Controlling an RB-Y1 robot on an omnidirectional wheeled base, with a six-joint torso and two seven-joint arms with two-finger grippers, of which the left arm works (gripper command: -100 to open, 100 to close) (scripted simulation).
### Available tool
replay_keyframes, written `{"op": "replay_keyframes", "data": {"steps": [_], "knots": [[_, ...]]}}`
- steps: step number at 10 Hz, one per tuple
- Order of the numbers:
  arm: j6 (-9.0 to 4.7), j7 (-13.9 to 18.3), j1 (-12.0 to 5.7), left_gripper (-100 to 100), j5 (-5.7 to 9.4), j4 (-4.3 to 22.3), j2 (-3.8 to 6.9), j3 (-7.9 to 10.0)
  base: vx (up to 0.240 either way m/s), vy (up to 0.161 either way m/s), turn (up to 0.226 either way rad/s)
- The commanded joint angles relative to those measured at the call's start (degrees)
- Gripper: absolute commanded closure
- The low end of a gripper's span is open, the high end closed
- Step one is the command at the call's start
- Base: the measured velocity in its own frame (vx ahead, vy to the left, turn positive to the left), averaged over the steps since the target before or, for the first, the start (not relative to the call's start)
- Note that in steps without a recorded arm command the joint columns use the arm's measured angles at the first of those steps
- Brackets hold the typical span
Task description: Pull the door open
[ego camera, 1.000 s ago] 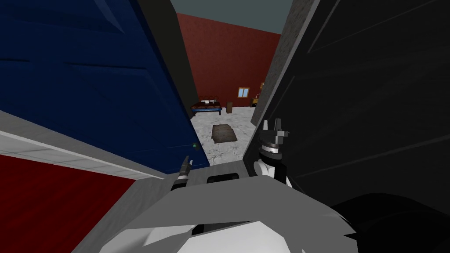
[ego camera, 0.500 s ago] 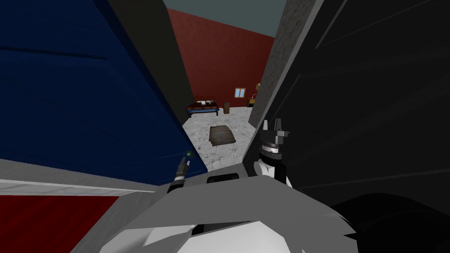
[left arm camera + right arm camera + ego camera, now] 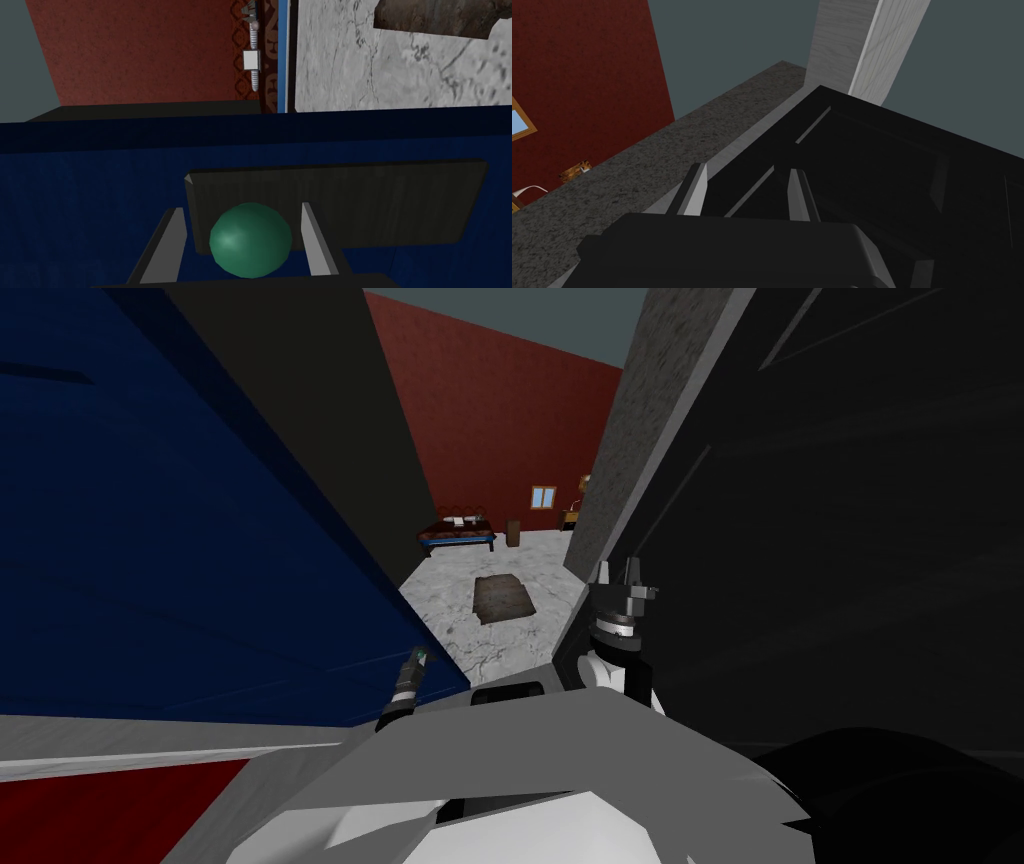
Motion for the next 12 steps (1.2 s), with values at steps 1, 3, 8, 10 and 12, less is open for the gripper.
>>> {"op": "replay_keyframes", "data": {"steps": [1, 3, 8, 10, 12], "knots": [[0.17, 0.0, -0.06, 100, 0.00, -0.1, 0.03, 0.02, -0.027, -0.004, -0.020], [0.17, 0.0, -0.06, 100, 0.00, -0.1, 0.03, 0.02, -0.007, 0.002, -0.005], [-1.96, 1.7, 1.72, 100, -0.69, 0.0, 1.58, -1.26, -0.092, 0.020, -0.078], [-3.70, 3.0, 3.07, 100, -1.18, 0.0, 2.81, -2.17, -0.207, 0.040, -0.128], [-5.31, 4.2, 4.33, 100, -1.64, 0.0, 3.95, -3.02, -0.208, 0.058, -0.152]]}}
